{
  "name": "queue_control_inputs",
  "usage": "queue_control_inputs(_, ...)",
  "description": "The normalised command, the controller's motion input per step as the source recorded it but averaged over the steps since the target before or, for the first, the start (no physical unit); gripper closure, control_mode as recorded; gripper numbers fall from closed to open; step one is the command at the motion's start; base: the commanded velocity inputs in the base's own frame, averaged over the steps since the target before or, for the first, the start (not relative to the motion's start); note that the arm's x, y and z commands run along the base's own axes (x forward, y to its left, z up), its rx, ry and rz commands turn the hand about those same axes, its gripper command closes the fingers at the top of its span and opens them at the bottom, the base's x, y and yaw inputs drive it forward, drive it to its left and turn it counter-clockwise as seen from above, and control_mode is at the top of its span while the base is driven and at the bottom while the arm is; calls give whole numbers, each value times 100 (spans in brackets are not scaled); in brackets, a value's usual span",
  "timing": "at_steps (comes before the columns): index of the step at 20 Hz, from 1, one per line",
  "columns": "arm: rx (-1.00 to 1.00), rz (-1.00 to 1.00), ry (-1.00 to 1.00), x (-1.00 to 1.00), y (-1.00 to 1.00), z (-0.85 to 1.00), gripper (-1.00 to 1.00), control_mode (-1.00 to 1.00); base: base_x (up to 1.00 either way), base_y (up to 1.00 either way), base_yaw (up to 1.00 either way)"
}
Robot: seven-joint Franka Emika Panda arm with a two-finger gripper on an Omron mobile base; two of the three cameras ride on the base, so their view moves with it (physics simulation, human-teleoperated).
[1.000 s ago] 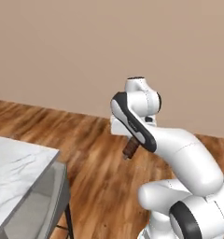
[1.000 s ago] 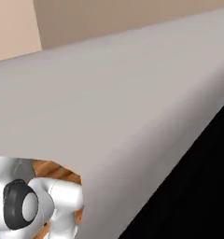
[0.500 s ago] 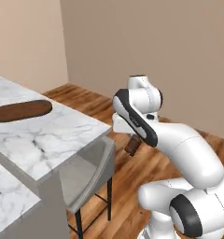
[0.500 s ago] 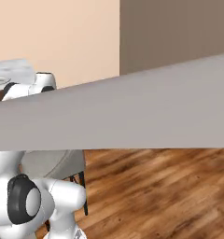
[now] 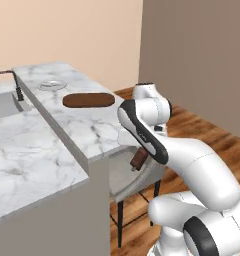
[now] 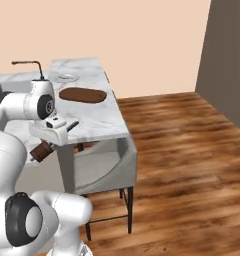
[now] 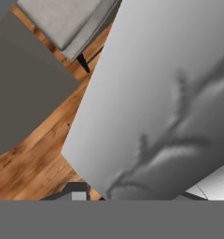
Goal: Pick up the knife from the drawer and place it on the cutting board. Then place the meat from the plate to the cutting board.
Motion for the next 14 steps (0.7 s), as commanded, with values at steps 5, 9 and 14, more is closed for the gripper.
queue_control_inputs(5, 0, 0, 0, 0, 0, 0, 100, 100, -17, -100, 28)
queue_control_inputs(9, 0, 0, 0, 0, 0, 0, 100, 100, 47, -87, 8)
queue_control_inputs(14, 0, 0, 0, 0, 0, 0, 100, 100, 100, 3, -17)
